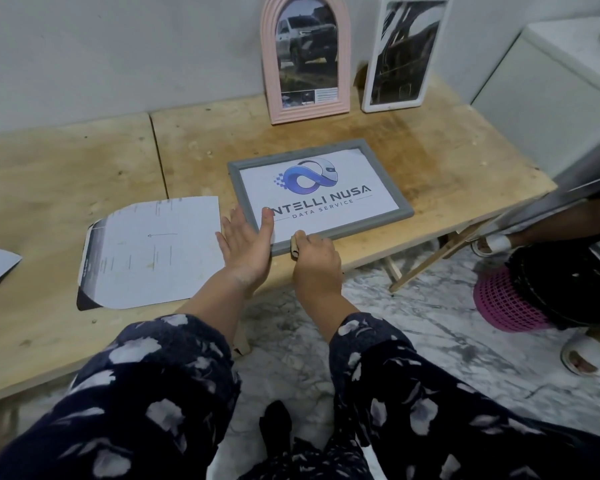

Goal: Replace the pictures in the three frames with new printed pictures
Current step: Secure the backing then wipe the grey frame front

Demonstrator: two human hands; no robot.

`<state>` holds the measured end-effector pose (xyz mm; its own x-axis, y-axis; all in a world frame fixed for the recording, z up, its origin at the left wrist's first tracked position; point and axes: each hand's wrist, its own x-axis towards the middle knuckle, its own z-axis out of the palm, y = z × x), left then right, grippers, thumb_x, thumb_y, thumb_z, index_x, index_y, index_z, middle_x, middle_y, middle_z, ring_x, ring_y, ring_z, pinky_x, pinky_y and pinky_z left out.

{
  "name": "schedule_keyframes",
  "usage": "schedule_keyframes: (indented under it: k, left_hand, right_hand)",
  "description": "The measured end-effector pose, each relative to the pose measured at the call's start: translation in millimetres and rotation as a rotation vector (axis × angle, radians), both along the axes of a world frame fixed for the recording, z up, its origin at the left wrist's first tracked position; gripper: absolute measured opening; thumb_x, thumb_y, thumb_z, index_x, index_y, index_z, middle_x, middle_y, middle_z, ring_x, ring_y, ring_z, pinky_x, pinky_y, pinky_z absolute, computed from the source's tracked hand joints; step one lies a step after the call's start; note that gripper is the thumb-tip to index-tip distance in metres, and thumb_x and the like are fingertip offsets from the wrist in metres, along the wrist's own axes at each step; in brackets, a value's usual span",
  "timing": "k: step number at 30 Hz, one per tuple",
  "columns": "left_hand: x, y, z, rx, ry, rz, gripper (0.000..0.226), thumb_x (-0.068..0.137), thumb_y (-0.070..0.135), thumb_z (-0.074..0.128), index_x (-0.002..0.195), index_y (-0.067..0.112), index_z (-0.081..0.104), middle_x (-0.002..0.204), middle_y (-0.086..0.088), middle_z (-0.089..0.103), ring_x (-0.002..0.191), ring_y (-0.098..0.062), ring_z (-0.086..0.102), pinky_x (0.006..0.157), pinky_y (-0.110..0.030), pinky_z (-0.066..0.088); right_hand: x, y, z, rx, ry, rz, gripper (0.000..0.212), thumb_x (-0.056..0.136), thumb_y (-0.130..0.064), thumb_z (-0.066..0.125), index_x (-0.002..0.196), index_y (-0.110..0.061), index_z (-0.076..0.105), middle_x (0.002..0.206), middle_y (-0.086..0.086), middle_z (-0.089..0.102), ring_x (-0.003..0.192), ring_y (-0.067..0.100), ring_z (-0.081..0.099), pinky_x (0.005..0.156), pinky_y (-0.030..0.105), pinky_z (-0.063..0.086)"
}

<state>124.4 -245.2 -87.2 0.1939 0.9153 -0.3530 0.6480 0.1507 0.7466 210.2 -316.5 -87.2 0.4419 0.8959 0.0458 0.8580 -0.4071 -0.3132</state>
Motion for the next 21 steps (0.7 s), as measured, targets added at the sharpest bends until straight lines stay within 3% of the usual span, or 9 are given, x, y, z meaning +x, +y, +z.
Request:
schedule_keyframes:
  k: [4, 8, 11, 14, 17, 19, 21]
  left_hand:
    - [-2, -1, 5, -0.102, -0.081, 0.040, 0.078, 0.091, 0.071, 0.014, 0.153, 0.031, -0.010, 0.161, 0.002, -0.018, 0.145, -0.022, -0.025, 0.116, -0.042, -0.014]
    - [-2, 4, 2, -0.111, -0.117, 0.054, 0.079, 0.090, 0.072, 0.012, 0.153, 0.030, -0.009, 0.161, 0.005, -0.016, 0.146, -0.018, -0.023, 0.115, -0.040, -0.015]
    - [-5, 10, 1, -0.135, -0.172, 0.070, 0.080, 0.090, 0.073, 0.011, 0.154, 0.028, -0.006, 0.162, 0.007, -0.013, 0.147, -0.014, -0.019, 0.115, -0.036, -0.015]
    - [-6, 5, 14, -0.153, -0.265, 0.091, 0.070, 0.097, 0.062, 0.013, 0.154, 0.024, -0.004, 0.162, 0.007, -0.009, 0.147, -0.015, -0.017, 0.116, -0.035, -0.013]
    - [-8, 4, 25, -0.179, -0.372, 0.137, 0.066, 0.100, 0.055, 0.016, 0.154, 0.023, -0.004, 0.162, 0.004, -0.001, 0.148, -0.016, -0.013, 0.117, -0.034, -0.011]
    - [-8, 5, 26, -0.187, -0.391, 0.136, 0.066, 0.101, 0.055, 0.017, 0.154, 0.023, -0.006, 0.162, 0.003, 0.000, 0.148, -0.016, -0.012, 0.118, -0.035, -0.010]
    - [-12, 3, 26, -0.181, -0.335, 0.104, 0.067, 0.100, 0.057, 0.015, 0.153, 0.023, -0.008, 0.162, 0.002, -0.003, 0.148, -0.017, -0.012, 0.119, -0.038, -0.009]
  right_hand:
    - [-13, 0, -1, 0.057, 0.034, 0.030, 0.041, 0.082, 0.008, 0.044, 0.118, -0.009, 0.052, 0.104, 0.008, 0.059, 0.097, 0.028, 0.049, 0.072, 0.031, 0.031]
    - [-21, -2, -8, 0.175, 0.003, 0.031, 0.038, 0.061, 0.015, 0.062, 0.094, -0.004, 0.064, 0.076, 0.010, 0.063, 0.067, 0.030, 0.055, 0.057, 0.029, 0.033]
    - [-21, -5, -4, 0.155, 0.062, 0.081, 0.040, 0.066, 0.016, 0.052, 0.100, -0.003, 0.061, 0.084, 0.012, 0.061, 0.077, 0.031, 0.052, 0.063, 0.031, 0.031]
    - [-16, -5, 1, 0.086, 0.114, 0.233, 0.038, 0.076, 0.010, 0.048, 0.105, -0.011, 0.060, 0.093, 0.007, 0.061, 0.089, 0.027, 0.049, 0.072, 0.033, 0.039]
    - [-2, -9, 4, -0.011, 0.178, 0.468, 0.028, 0.074, 0.008, 0.050, 0.080, -0.015, 0.062, 0.076, 0.004, 0.061, 0.076, 0.027, 0.050, 0.073, 0.042, 0.049]
    - [15, -17, 11, 0.060, 0.392, 0.294, 0.032, 0.075, 0.011, 0.048, 0.082, -0.011, 0.070, 0.081, 0.006, 0.067, 0.077, 0.025, 0.058, 0.073, 0.043, 0.052]
    - [29, -23, 24, 0.132, 0.609, 0.062, 0.042, 0.080, 0.015, 0.043, 0.096, -0.009, 0.073, 0.091, 0.001, 0.067, 0.083, 0.012, 0.061, 0.076, 0.032, 0.055]
